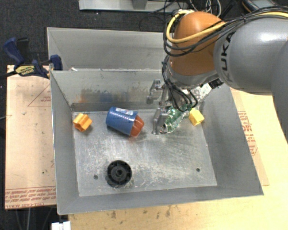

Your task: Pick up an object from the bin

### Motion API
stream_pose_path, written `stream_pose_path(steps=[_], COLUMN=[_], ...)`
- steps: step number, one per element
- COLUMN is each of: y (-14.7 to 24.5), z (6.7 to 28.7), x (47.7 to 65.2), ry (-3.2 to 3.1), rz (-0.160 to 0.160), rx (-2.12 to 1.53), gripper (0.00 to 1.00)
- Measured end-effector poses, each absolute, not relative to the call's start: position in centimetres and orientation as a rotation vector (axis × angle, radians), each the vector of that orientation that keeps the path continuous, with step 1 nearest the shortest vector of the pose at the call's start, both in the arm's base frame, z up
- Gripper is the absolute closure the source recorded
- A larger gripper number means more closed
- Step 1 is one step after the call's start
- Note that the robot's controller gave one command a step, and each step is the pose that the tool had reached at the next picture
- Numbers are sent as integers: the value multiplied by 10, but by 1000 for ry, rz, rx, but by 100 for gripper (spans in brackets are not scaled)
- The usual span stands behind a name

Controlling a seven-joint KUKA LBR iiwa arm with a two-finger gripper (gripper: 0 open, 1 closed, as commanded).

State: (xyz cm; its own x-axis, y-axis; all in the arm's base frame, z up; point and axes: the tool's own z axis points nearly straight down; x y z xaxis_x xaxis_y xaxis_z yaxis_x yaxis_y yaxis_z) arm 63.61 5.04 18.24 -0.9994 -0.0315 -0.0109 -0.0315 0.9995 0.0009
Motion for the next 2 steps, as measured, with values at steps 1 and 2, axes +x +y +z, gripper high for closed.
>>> stream_pose_path(steps=[1, 2], y=[49, 40], z=[120, 81], x=[635, 649], ry=[3135, 3139], rz=[2, 3], rx=[-80, 73], gripper=[0, 0])
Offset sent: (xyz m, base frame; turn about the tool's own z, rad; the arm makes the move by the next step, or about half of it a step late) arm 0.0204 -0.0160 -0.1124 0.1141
